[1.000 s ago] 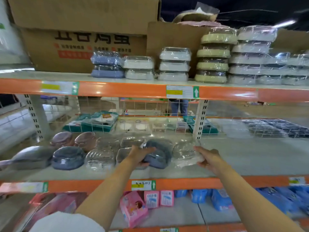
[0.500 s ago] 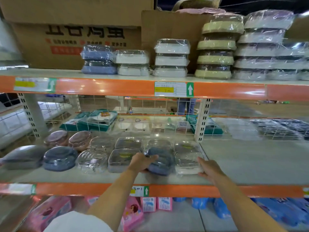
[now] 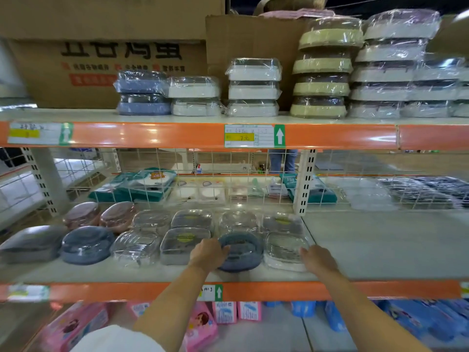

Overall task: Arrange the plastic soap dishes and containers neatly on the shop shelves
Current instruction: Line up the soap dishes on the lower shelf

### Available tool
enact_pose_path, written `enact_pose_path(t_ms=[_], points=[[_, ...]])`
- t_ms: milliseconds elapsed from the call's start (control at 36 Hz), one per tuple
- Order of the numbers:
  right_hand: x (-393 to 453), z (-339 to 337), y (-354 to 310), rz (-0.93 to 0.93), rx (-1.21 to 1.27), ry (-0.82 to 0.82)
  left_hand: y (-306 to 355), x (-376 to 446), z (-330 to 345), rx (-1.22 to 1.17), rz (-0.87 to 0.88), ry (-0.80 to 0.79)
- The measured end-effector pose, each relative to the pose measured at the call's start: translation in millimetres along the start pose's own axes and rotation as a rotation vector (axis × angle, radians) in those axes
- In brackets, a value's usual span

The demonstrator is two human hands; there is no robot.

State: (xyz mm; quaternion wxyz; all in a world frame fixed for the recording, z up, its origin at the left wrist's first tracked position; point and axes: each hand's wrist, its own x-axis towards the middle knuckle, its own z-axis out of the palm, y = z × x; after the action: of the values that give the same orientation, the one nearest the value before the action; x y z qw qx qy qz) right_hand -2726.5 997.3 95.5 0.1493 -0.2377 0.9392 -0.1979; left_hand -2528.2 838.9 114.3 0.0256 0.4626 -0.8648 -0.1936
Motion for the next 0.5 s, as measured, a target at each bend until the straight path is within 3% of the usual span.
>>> enact_pose_path(t_ms=[278, 444, 500], points=[[-26, -9, -23, -0.109, -0.156, 0.065, -3, -11, -23, 0.164, 0.071, -0.025], [-57, -4, -51, -0.254, -0.140, 0.033, -21, -27, -40, 0.234, 0.217, -0.066], [-76, -3, -65, -0.307, -0.151, -0.055, -30, -31, -44, 0.250, 0.234, -0.076]])
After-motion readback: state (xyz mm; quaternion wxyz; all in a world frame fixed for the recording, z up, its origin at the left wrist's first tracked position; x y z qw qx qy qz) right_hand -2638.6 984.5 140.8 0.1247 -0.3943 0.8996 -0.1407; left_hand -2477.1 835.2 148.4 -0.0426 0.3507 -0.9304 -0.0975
